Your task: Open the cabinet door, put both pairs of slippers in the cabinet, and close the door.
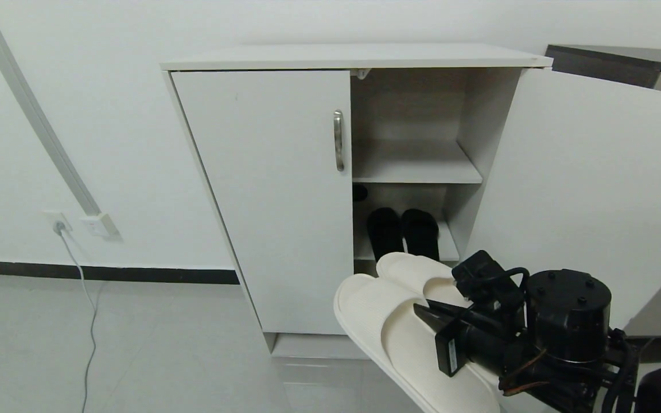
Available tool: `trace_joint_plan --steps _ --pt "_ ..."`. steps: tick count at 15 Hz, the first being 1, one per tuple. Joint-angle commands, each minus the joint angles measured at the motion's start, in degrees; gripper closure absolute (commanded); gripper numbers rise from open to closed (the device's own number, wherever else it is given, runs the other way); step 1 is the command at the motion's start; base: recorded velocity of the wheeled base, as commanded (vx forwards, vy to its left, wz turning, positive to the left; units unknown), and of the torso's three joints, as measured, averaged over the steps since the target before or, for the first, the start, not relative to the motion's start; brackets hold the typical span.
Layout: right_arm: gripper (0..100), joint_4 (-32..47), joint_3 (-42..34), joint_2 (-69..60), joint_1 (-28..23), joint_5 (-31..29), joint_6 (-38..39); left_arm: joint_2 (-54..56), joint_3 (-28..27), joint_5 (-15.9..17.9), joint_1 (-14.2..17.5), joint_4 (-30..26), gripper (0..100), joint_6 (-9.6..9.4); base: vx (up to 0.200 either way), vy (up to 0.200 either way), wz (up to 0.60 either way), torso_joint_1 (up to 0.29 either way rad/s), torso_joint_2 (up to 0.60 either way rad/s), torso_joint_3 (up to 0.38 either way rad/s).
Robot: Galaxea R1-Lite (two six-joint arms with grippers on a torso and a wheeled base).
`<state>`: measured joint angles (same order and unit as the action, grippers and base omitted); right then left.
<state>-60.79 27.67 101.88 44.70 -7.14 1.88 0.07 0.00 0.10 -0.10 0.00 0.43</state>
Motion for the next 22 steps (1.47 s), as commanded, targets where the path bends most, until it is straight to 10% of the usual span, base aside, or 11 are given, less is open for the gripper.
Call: trace_joint_plan --steps 1,5,11,22 --pt "100 -4.86 0.54 4.12 0.12 -4.11 -0.03 -0.07 0.0 -0.01 0.01 0.0 100 0.01 0.0 0.0 0.0 0.0 0.0 0.0" --pt "100 -2.14 7.04 9.74 3.9 -20.89 3.75 -0.07 0.0 0.08 0.01 0.0 100 0.01 0.0 0.0 0.0 0.0 0.0 0.0" --pt "100 30.3 26.56 3.94 5.22 -36.45 15.52 -0.07 0.0 0.17 0.01 0.0 100 0.01 0.0 0.0 0.0 0.0 0.0 0.0" --pt "100 39.7 42.99 2.27 2.05 -38.12 10.69 -0.07 0.0 0.08 0.01 0.09 100 0.01 0.0 0.0 0.0 0.0 0.0 0.0"
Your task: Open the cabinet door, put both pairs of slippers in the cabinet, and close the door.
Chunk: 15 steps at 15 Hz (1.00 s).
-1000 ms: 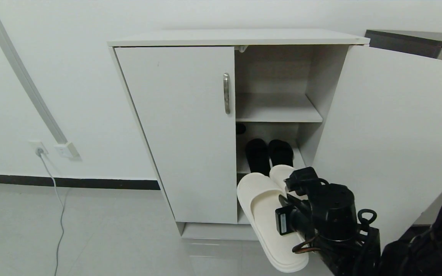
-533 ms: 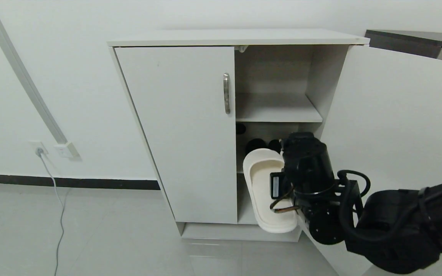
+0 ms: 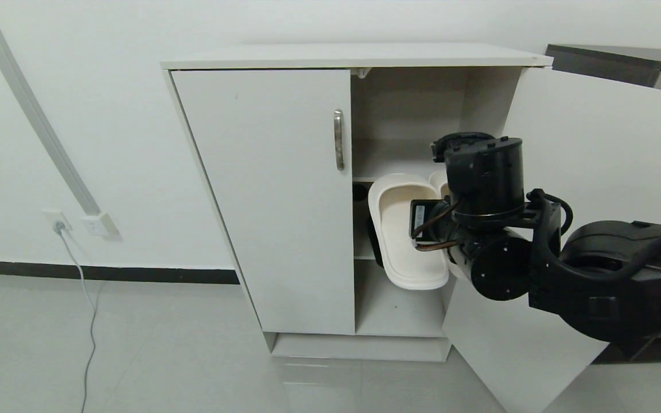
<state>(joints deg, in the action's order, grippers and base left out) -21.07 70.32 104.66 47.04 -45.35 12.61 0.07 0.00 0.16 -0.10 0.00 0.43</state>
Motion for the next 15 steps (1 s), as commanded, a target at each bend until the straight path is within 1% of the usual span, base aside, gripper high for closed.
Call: trace_joint_plan --steps 1,5,15 --pt "100 -0.03 0.44 -0.51 -0.37 0.17 -0.04 -0.07 0.0 0.02 0.01 0.0 100 0.01 0.0 0.0 0.0 0.0 0.0 0.0" --pt "100 -0.03 0.88 -0.59 -0.37 0.26 -1.09 -0.07 0.0 0.02 0.01 0.0 100 0.01 0.0 0.0 0.0 0.0 0.0 0.0" --pt "100 -0.12 1.75 0.55 -0.37 0.17 -1.27 -0.07 0.0 0.11 0.01 0.0 100 -0.16 0.2 0.0 0.0 0.002 0.0 0.003"
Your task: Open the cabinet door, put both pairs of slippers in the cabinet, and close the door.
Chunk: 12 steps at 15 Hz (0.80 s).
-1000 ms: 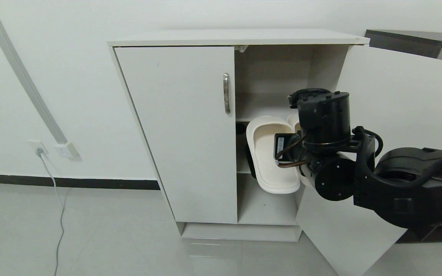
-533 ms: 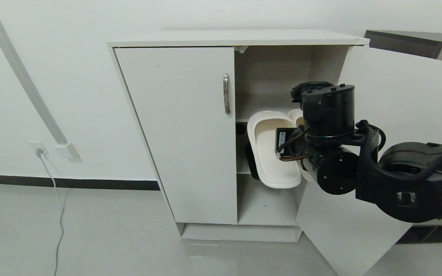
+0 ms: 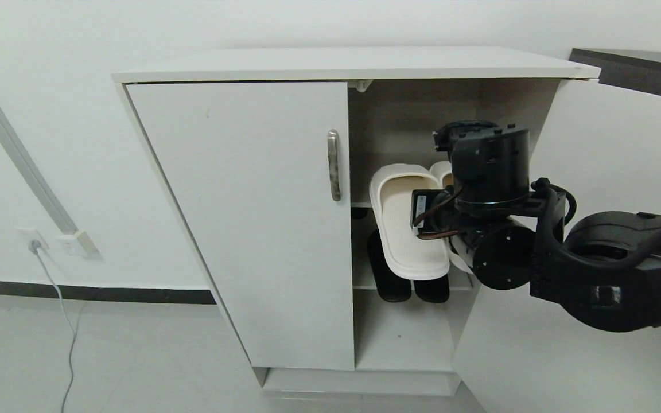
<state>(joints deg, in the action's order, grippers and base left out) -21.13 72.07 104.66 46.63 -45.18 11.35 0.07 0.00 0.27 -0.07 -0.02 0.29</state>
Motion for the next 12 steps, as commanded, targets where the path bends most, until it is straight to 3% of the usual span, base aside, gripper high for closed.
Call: trace_joint_plan --steps 1,2,12 --pt "100 -0.06 -0.09 0.72 0.04 0.0 -0.01 -0.07 0.0 0.0 -0.01 0.02 100 0.06 0.2 0.0 0.0 -0.002 0.0 0.002" --pt "100 -0.06 0.0 1.52 -0.66 0.09 -0.1 -0.07 0.0 0.0 -0.01 0.02 100 0.06 0.2 0.0 0.0 0.002 0.0 0.002" --pt "100 0.74 11.69 10.39 -6.64 5.1 -2.82 -0.07 0.0 -0.27 -0.01 0.02 100 0.15 0.0 0.0 0.0 0.0 0.0 0.0"
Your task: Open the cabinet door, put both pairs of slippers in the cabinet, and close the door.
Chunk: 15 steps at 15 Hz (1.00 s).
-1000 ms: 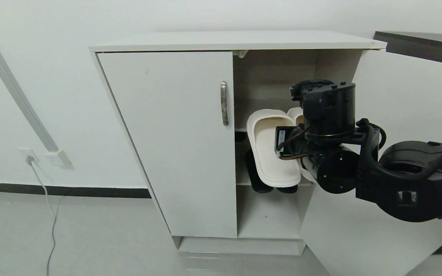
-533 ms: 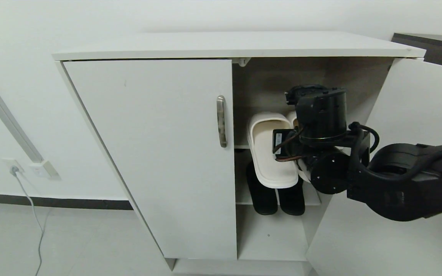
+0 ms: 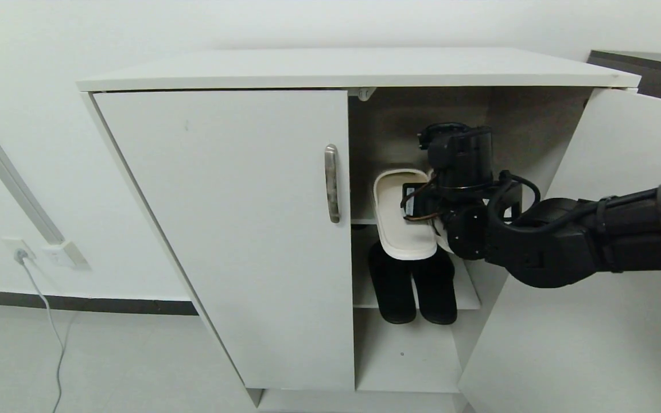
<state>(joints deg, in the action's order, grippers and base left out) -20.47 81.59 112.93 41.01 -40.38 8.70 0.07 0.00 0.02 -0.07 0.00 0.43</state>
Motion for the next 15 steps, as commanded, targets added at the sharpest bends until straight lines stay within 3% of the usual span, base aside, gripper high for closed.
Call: trace_joint_plan --steps 1,8,15 --pt "100 0.87 3.93 2.82 -1.37 0.39 -0.27 -0.07 0.0 -0.02 -0.01 0.0 100 0.01 0.0 0.0 0.0 0.0 0.0 0.0" --pt "100 10.71 17.46 7.21 -3.92 1.88 0.17 -0.07 0.0 -0.11 -0.01 0.09 100 0.01 0.0 0.0 0.0 0.0 0.0 0.0" --pt "100 11.06 19.31 9.41 -4.89 1.88 0.17 -0.07 0.0 -0.11 -0.01 0.0 100 0.01 0.0 0.0 0.0 0.0 0.0 0.0"
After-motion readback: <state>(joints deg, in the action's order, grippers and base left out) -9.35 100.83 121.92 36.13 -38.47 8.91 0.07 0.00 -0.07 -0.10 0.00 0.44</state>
